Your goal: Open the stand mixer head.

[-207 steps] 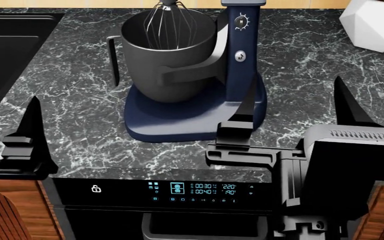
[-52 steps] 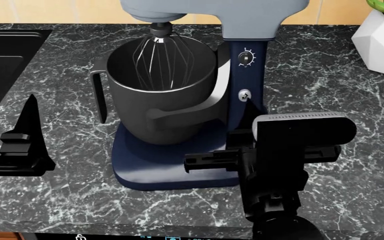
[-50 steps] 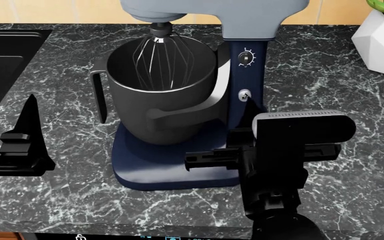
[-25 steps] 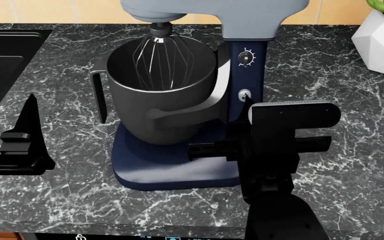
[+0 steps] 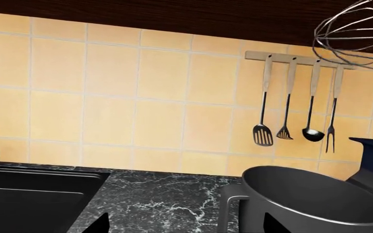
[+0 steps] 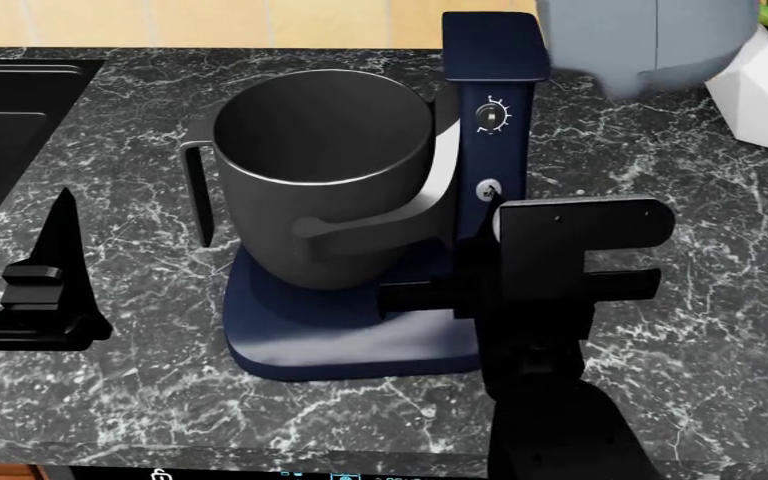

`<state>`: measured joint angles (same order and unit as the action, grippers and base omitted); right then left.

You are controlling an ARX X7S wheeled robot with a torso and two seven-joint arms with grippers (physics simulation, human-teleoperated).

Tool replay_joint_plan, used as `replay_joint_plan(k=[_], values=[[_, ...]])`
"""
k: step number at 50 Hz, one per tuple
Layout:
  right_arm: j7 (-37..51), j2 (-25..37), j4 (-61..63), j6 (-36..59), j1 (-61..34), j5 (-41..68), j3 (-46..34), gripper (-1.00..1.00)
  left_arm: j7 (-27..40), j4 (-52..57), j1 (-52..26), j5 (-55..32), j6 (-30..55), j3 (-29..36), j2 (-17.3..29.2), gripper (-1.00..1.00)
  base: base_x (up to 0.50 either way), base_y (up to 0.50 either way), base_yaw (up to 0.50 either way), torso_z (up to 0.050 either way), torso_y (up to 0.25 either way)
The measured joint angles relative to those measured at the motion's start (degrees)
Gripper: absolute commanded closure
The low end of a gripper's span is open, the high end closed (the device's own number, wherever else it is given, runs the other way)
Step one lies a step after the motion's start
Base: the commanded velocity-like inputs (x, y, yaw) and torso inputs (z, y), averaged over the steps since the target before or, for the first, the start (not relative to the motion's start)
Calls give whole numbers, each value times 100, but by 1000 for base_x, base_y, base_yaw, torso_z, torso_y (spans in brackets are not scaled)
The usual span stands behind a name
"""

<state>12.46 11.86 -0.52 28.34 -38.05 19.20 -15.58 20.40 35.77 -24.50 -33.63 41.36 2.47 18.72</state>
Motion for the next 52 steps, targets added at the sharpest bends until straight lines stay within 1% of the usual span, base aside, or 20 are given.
replay_joint_plan(k=[8, 19, 28, 52], values=[[318, 263, 1178, 565, 298, 166, 79, 100, 4, -11, 5, 6, -19, 38, 10, -100, 0, 0, 0, 0, 0], [536, 362, 2129, 519, 664, 376, 376, 100, 14, 4, 33, 52, -59, 125, 34, -100, 0, 0, 0, 0, 0], [611, 447, 2426, 462, 793, 425, 495, 100, 19, -32, 40, 113, -107, 204, 50, -100, 0, 0, 0, 0, 0], [688, 600, 2668, 483, 945, 449, 481, 100, 42, -86, 27, 113, -158, 256, 94, -100, 0, 0, 0, 0, 0]])
